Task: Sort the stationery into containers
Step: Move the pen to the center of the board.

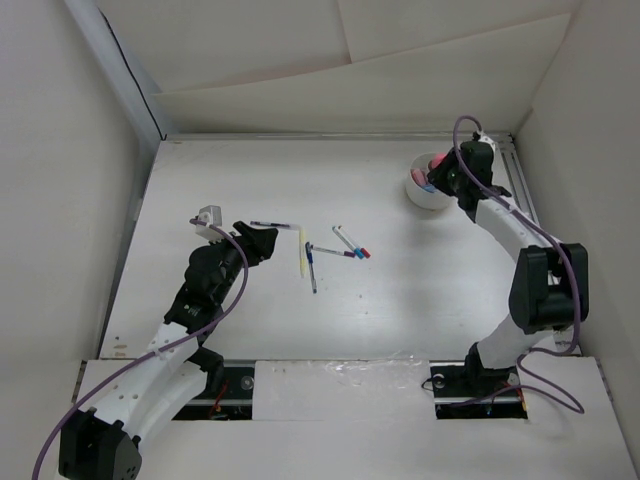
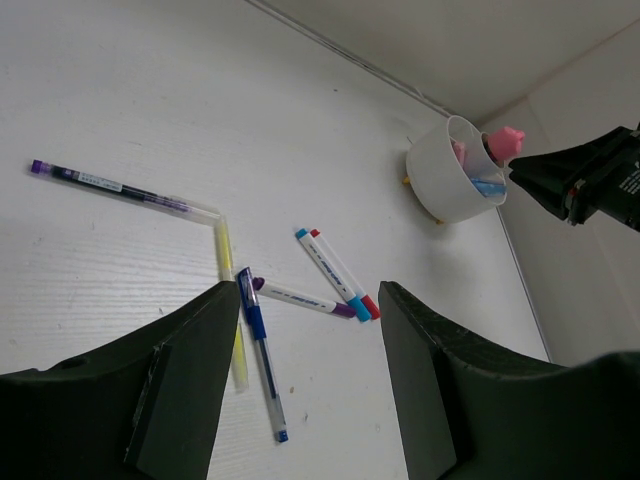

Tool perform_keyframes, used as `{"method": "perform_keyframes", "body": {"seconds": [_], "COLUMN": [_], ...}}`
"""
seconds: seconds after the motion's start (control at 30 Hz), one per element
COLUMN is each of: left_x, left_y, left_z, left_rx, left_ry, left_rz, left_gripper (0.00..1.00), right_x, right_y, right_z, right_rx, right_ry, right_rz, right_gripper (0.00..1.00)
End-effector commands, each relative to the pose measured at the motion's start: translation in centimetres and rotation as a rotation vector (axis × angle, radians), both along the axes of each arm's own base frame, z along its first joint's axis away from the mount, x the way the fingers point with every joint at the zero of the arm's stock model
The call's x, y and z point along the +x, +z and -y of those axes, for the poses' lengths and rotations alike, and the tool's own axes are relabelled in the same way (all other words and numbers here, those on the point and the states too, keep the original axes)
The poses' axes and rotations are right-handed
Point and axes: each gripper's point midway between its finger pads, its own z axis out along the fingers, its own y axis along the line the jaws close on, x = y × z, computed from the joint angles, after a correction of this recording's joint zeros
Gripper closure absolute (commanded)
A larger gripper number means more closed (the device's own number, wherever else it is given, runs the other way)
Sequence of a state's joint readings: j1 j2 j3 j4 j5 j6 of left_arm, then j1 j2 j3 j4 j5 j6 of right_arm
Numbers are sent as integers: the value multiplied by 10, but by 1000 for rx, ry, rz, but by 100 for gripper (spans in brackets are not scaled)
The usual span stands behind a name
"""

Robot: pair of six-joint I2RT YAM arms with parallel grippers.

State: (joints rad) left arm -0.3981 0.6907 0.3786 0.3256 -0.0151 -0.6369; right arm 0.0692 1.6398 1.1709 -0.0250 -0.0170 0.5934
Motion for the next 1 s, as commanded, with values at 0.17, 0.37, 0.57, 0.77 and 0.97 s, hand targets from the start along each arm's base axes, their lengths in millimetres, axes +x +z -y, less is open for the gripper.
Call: {"method": "perform_keyframes", "body": {"seconds": [0.17,0.37,0.57,0.77,0.97], "left_x": [2,-4,-11,-22,-29], "left_y": [27,30,34,51,56], "left_z": [-2,-23,-51,-64,-72], "left_rx": [-35,-43,-66,-112,-144], "left_ry": [20,117,255,299,331], "left_rz": [72,87,89,153,175], "left_gripper": [48,53,65,66,65], "right_x": [-28,-39,-50,-53,-37], "right_y": [88,65,35,6,-25], "right_z": [-69,-190,-301,-371,-413], "right_rx": [-155,-167,-213,-256,-282], "right_ry": [145,514,816,998,1047], "right_rz": [156,143,137,88,68], "right_gripper": [95,100,99,59,39]}}
